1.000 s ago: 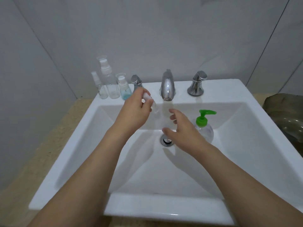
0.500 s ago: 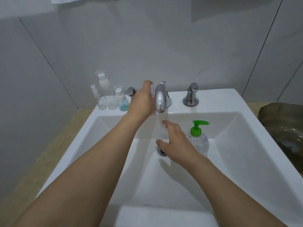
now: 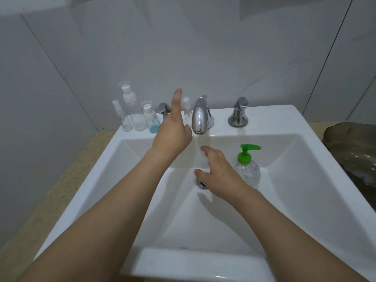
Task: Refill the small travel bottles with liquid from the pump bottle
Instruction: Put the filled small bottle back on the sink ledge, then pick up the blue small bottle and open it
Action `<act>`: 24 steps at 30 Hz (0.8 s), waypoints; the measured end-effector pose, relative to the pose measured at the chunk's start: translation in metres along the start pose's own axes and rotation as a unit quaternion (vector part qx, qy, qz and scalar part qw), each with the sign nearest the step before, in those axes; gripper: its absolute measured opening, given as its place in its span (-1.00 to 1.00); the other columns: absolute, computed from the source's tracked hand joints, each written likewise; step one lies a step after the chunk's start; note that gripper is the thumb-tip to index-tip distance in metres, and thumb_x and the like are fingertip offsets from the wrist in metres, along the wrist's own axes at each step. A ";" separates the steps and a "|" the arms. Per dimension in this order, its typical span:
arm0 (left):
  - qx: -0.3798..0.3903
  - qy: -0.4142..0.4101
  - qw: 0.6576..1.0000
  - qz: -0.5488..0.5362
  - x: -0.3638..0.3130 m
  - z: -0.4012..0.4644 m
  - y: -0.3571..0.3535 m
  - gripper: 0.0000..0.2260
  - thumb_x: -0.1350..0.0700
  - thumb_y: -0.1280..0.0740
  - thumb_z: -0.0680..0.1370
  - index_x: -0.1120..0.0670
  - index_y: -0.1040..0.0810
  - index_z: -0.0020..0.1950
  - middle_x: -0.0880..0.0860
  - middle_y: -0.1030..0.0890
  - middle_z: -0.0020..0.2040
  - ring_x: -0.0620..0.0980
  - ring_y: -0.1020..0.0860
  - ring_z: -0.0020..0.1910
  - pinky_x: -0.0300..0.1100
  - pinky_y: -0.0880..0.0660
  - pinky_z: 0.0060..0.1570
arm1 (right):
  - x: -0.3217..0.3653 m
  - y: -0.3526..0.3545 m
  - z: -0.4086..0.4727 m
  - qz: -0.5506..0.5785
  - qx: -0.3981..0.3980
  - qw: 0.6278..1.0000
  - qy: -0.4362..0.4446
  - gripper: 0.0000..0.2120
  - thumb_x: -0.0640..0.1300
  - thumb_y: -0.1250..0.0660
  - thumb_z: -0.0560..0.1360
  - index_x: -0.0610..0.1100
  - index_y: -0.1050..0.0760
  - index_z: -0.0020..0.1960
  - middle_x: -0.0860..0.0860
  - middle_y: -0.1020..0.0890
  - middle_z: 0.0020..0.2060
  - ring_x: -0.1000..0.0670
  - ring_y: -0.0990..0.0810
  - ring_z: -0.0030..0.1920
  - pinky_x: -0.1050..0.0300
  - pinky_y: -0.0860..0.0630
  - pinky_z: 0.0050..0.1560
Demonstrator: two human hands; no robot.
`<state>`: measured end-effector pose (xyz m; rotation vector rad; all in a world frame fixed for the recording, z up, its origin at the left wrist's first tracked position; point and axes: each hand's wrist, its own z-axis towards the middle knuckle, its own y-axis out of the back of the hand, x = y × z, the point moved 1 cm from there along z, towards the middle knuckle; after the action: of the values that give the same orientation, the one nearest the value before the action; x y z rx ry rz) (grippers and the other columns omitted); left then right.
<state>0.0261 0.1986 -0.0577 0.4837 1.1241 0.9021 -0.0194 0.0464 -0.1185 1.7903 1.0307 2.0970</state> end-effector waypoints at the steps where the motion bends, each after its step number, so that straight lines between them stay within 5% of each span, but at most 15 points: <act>1: -0.004 -0.005 1.000 0.002 -0.001 -0.008 0.003 -0.26 0.27 -0.25 0.57 -0.06 0.05 0.64 0.15 -0.59 -0.02 0.12 -0.59 0.03 0.04 -0.54 -0.01 | 0.000 0.000 0.000 0.001 0.002 1.000 -0.002 -0.38 -0.03 -0.28 0.56 0.02 -0.09 0.53 0.01 -0.22 0.44 -0.01 -0.33 0.36 0.05 -0.34 0.34; 4: -0.062 -0.041 0.996 0.043 -0.002 -0.035 0.018 -0.51 0.28 -0.26 0.55 0.08 -0.34 0.48 0.07 -0.57 0.11 0.04 -0.54 -0.17 0.00 -0.51 -0.08 | 0.000 -0.001 0.000 -0.001 0.009 1.000 -0.004 -0.39 -0.03 -0.28 0.56 0.03 -0.09 0.53 0.03 -0.24 0.43 0.01 -0.35 0.35 0.03 -0.39 0.32; 7: -0.142 -0.068 0.983 0.093 0.002 -0.046 0.032 -0.65 0.28 -0.28 0.54 0.15 -0.47 0.33 0.08 -0.55 0.15 0.07 -0.51 -0.15 -0.02 -0.48 -0.19 | 0.000 -0.002 0.000 -0.006 0.016 1.000 -0.008 -0.39 -0.04 -0.27 0.56 0.04 -0.10 0.53 0.03 -0.23 0.43 0.01 -0.36 0.34 0.01 -0.40 0.31; 11: -0.146 -0.026 0.976 0.162 0.010 -0.029 0.047 -0.57 0.25 -0.24 0.56 0.17 -0.39 0.45 0.13 -0.41 0.42 0.21 -0.57 0.01 -0.05 -0.39 -0.22 | 0.001 -0.003 -0.002 -0.002 0.028 0.999 -0.017 -0.40 -0.06 -0.28 0.55 0.05 -0.11 0.52 0.02 -0.23 0.42 0.00 -0.41 0.27 0.01 -0.42 0.28; 15: -0.088 0.017 0.975 0.204 0.021 -0.008 0.048 -0.43 0.24 -0.22 0.57 0.22 -0.20 0.58 0.16 -0.22 0.58 0.29 -0.54 0.18 0.07 -0.49 -0.06 | 0.000 -0.004 -0.002 -0.002 0.032 0.999 -0.020 -0.41 -0.06 -0.27 0.55 0.05 -0.12 0.52 0.03 -0.24 0.41 0.02 -0.43 0.20 -0.01 -0.43 0.27; 19: -0.045 0.054 0.967 0.245 0.034 0.001 0.045 -0.36 0.28 -0.22 0.55 0.23 -0.10 0.62 0.17 -0.16 0.60 0.33 -0.55 0.14 0.06 -0.40 -0.09 | -0.002 -0.005 -0.001 0.000 0.030 0.999 -0.018 -0.40 -0.05 -0.28 0.55 0.06 -0.11 0.52 0.05 -0.26 0.40 0.03 -0.43 0.20 -0.02 -0.44 0.26; 24: -0.060 0.052 0.970 0.229 0.042 -0.001 0.046 -0.46 0.35 -0.21 0.52 0.22 -0.26 0.52 0.20 -0.15 0.61 0.36 -0.59 0.00 0.08 -0.42 -0.13 | -0.002 -0.005 0.001 0.007 0.036 0.999 -0.014 -0.40 -0.05 -0.28 0.55 0.06 -0.11 0.52 0.04 -0.26 0.39 0.03 -0.44 0.20 -0.04 -0.45 0.25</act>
<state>0.0143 0.2583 -0.0479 0.6144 1.0627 1.4036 -0.0198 0.0497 -0.1230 1.8612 1.1018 2.0613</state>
